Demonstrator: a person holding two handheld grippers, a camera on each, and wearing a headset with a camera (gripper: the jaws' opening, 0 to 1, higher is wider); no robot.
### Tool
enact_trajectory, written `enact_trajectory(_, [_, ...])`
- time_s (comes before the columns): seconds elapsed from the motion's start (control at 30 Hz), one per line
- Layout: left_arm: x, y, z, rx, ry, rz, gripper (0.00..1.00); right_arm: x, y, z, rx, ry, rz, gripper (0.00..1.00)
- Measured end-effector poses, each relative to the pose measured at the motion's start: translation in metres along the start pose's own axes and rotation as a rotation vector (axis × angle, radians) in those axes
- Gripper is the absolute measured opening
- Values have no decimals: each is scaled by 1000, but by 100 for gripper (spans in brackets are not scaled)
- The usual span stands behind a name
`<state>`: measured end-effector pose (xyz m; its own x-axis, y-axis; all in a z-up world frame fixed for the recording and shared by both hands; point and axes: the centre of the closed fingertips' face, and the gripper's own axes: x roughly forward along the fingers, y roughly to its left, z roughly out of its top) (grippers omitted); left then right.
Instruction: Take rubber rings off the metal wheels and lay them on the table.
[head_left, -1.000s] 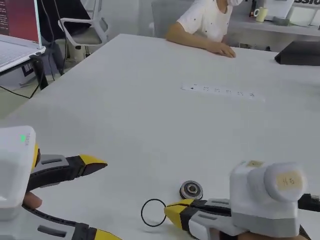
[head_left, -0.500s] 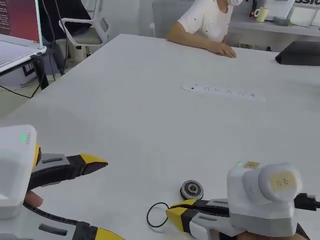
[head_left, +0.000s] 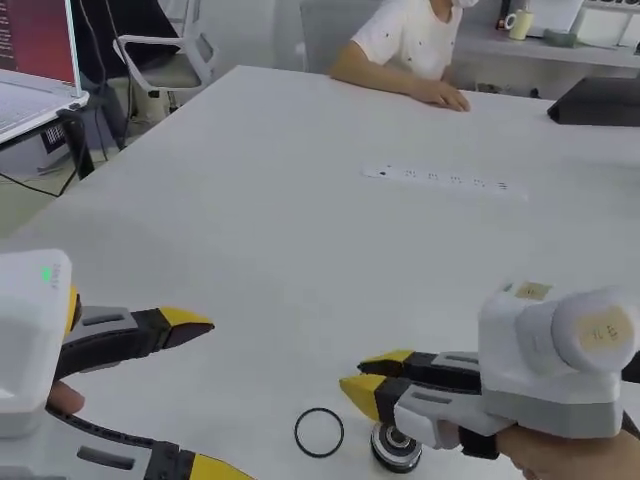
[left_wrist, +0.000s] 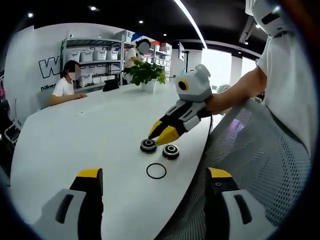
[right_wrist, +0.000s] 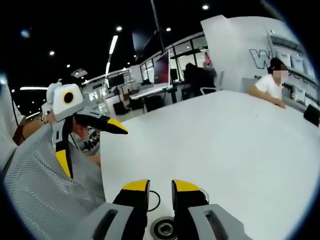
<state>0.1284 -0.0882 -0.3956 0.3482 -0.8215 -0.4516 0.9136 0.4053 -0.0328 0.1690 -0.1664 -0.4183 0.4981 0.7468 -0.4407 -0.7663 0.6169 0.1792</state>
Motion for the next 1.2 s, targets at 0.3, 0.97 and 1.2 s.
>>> enact_trajectory(0.3, [0, 0, -1, 1, 6, -1, 82, -17, -7, 33, -18, -94, -22, 20])
enact_trajectory(0.97, [1, -2, -3, 16, 25, -12, 82, -63, -35, 54, -34, -213, -33, 24])
enact_trajectory(1.2, [0, -12, 15, 45, -32, -56, 82, -67, -39, 47, -60, -192, -27, 24])
